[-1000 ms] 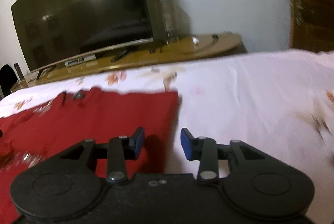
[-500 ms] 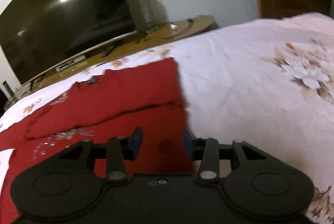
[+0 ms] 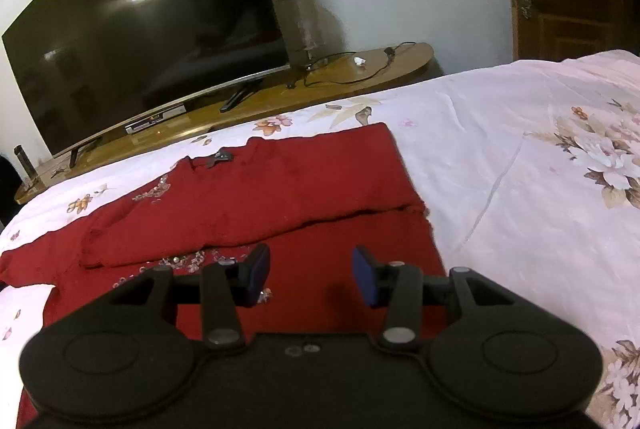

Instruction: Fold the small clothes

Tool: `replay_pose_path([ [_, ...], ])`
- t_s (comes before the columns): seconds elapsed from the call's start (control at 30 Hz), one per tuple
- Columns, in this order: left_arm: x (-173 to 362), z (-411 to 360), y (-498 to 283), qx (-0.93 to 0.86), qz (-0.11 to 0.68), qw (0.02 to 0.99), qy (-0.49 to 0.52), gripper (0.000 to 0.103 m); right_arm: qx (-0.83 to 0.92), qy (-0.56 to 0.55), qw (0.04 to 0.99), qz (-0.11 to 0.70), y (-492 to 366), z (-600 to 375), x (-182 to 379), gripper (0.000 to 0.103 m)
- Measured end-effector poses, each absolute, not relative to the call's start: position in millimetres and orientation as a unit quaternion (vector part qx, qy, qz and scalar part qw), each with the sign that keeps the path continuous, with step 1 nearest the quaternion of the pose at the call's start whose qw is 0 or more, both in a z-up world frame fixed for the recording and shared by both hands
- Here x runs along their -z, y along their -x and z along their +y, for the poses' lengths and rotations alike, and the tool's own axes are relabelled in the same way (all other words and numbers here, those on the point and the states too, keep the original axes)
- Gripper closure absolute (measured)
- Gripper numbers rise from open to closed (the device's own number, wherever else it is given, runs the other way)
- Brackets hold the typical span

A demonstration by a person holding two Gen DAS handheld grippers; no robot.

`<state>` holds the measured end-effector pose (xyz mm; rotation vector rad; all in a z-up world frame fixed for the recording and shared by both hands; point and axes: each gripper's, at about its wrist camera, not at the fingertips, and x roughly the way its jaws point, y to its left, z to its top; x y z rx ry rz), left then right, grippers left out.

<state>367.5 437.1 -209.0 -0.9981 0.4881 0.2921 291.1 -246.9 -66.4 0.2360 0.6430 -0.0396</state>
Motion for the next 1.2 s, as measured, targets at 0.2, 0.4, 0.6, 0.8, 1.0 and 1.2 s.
replay_pose_path([
  [0.2, 163.0, 409.1, -379.5, -0.104, 0.190, 0.885, 0.411, 0.098, 0.023, -0.124, 0.942, 0.310, -290.3, -250.3, 65.3, 0.058],
  [0.4, 106.3, 323.5, -413.0, -0.032, 0.170, 0.941, 0.291, 0.098, 0.020, -0.132, 0.941, 0.312, -290.8, -256.4, 71.3, 0.058],
  [0.6, 84.2, 247.7, -429.3, 0.052, 0.176, 0.941, 0.285, 0.098, 0.022, -0.139, 0.940, 0.312, -282.5, -271.2, 72.7, 0.057],
  [0.8, 98.9, 158.5, -446.6, 0.109, 0.217, 0.936, 0.256, 0.098, 0.034, -0.154, 0.935, 0.317, -269.9, -297.9, 78.1, 0.057],
  [1.0, 125.0, 92.5, -464.9, 0.130, 0.268, 0.933, 0.199, 0.098, 0.043, -0.162, 0.932, 0.322, -257.1, -320.8, 83.5, 0.057],
  [1.2, 143.8, 34.8, -459.7, 0.133, 0.313, 0.929, 0.148, 0.098, 0.048, -0.172, 0.927, 0.329, -253.4, -337.0, 88.2, 0.057],
])
